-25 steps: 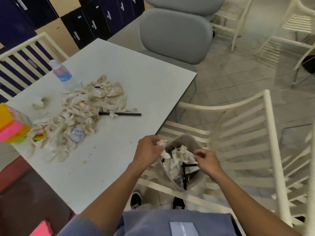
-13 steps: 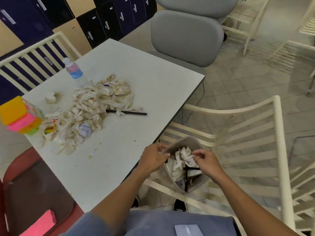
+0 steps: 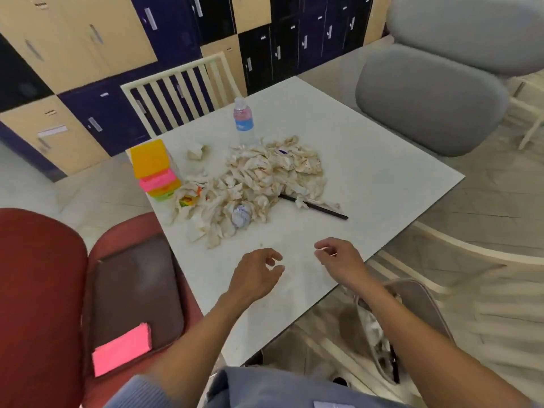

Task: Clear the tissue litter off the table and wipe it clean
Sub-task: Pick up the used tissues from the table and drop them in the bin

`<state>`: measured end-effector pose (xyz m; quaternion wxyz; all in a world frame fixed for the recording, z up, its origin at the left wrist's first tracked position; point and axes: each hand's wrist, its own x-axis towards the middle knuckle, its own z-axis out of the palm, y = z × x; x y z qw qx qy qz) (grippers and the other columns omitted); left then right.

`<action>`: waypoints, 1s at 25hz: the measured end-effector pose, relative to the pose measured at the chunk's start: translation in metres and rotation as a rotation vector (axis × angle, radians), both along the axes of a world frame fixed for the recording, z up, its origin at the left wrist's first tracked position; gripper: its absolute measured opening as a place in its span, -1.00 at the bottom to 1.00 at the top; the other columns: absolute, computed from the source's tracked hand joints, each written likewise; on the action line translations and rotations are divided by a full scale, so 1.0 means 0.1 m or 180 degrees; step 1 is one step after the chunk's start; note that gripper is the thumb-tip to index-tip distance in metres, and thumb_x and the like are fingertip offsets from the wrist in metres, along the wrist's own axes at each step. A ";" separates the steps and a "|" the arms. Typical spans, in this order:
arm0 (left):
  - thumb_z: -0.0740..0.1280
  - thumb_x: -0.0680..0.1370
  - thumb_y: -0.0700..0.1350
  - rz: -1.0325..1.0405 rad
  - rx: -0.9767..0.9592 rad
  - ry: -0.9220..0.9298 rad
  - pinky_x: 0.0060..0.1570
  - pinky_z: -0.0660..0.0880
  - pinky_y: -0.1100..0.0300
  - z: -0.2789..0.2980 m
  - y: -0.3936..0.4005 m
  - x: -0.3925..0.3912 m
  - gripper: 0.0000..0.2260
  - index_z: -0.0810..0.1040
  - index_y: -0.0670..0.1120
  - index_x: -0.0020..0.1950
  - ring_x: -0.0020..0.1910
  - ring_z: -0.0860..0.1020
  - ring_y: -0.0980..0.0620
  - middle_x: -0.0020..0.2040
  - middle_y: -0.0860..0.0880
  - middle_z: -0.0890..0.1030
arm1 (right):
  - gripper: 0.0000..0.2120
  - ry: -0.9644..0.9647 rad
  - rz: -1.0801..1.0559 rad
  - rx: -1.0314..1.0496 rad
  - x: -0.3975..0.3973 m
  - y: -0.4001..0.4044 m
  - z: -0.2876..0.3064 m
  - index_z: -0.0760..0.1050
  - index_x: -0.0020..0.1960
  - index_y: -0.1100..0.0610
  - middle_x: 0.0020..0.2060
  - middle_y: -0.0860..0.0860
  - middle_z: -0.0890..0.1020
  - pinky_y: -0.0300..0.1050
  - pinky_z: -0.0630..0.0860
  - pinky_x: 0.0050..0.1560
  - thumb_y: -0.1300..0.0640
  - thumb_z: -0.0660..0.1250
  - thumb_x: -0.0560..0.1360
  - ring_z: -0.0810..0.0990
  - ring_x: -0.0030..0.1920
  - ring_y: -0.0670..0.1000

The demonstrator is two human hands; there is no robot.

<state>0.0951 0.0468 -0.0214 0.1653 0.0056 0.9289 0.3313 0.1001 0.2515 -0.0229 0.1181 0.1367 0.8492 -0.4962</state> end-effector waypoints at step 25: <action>0.28 0.52 -0.24 -0.0534 -0.0022 -0.0021 0.18 0.46 0.04 -0.44 -1.25 -1.03 -0.60 0.54 0.14 0.26 0.26 0.49 -0.07 0.41 -0.03 0.38 | -0.85 0.0068 0.0537 0.0778 -1.03 -1.65 -0.33 0.37 0.02 -0.04 -0.27 -0.05 0.57 -0.11 0.44 -0.28 0.16 0.27 0.51 0.54 -0.26 0.02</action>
